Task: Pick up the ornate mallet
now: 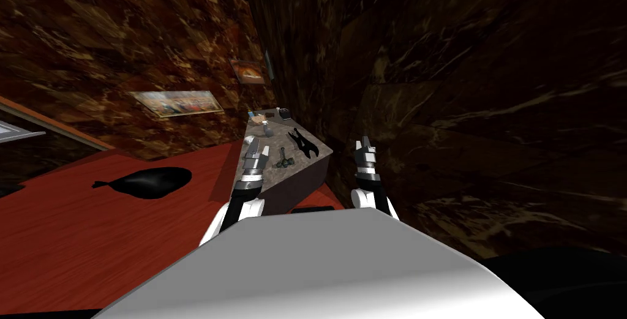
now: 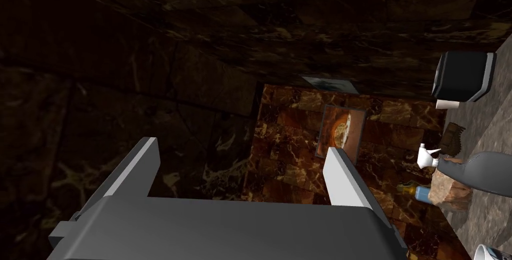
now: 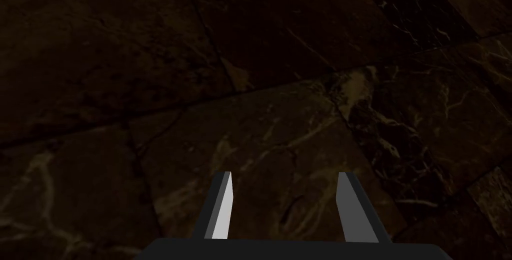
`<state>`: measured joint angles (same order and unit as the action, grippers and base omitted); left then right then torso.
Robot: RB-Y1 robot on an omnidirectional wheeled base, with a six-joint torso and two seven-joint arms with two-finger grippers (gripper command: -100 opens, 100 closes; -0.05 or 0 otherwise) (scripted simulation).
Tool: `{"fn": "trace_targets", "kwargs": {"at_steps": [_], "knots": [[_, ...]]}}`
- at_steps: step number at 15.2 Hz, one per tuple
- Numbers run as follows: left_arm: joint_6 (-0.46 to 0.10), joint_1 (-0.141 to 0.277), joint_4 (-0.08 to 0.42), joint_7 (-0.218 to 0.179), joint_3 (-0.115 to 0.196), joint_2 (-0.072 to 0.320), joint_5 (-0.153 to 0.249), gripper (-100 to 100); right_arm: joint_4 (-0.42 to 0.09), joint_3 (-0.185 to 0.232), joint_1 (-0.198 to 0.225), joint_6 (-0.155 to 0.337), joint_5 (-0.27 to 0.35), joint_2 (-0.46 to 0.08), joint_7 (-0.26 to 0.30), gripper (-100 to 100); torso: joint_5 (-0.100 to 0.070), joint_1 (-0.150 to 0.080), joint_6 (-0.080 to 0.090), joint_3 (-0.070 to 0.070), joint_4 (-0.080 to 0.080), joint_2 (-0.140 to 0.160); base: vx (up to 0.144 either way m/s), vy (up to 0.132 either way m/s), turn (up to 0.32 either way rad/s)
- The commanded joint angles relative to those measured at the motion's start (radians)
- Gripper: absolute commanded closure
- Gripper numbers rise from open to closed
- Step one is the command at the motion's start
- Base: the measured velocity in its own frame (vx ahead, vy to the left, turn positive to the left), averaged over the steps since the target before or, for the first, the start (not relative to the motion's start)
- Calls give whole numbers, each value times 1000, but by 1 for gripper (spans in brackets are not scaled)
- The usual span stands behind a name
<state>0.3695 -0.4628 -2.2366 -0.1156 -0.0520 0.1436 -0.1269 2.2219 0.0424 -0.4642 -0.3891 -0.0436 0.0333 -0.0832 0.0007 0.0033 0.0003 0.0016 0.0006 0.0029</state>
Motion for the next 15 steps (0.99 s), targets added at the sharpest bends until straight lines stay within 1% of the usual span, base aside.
{"fn": "trace_targets", "kwargs": {"at_steps": [1,2,3,4,5,6,7,8,9,10,11,12,13,14,15], "knots": [[6,8,10,13,-6,37,-13,-100,0,0,0,0,0,0,0,0,0,0,0,0,0,0,-42,41,-61],[13,22,28,30,-15,69,-32,-100,0,0,0,0,0,0,0,0,0,0,0,0,0,0,-53,41,-74],[13,22,28,30,-15,82,-32,-100,0,0,0,0,0,0,0,0,0,0,0,0,0,1,-53,41,-70],[21,37,47,49,-25,108,-54,-100,0,0,0,0,0,0,0,0,0,0,0,0,0,1,-52,34,-106],[21,37,47,49,-25,128,-54,-100,0,0,0,0,0,0,0,0,0,0,0,0,0,1,-50,31,-89],[31,53,68,70,-35,152,-79,-100,0,0,0,0,0,0,0,0,0,0,0,0,0,1,-54,42,-91],[31,53,68,70,-35,176,-79,-100,0,0,0,0,0,0,0,0,0,0,0,0,0,1,-51,47,-90],[43,69,91,92,-47,200,-106,-100,0,0,0,0,0,0,0,0,0,1,0,0,0,1,-54,49,-121],[43,69,91,92,-47,224,-106,-100,0,0,0,0,0,0,0,0,0,1,0,0,0,1,-52,48,-113],[43,69,91,92,-47,226,-106,-100,0,0,0,0,0,0,0,0,0,1,0,0,0,1,-35,37,-42],[55,86,116,117,-59,262,-135,-100,0,0,0,0,0,0,0,0,0,0,0,0,0,0,-33,43,-88],[55,86,116,117,-59,277,-135,-100,0,0,0,0,0,0,0,0,0,1,0,0,0,0,-33,42,-103],[69,104,142,143,-72,303,-167,-100,0,0,0,0,0,0,0,0,0,1,0,0,0,-1,-50,37,-161],[69,104,142,143,-72,323,-167,-100,0,0,0,0,0,0,0,0,0,0,0,0,0,0,-52,35,-126],[69,104,142,143,-72,329,-167,-100,0,0,0,0,0,0,0,0,0,0,0,0,0,0,-31,28,-31]]}}
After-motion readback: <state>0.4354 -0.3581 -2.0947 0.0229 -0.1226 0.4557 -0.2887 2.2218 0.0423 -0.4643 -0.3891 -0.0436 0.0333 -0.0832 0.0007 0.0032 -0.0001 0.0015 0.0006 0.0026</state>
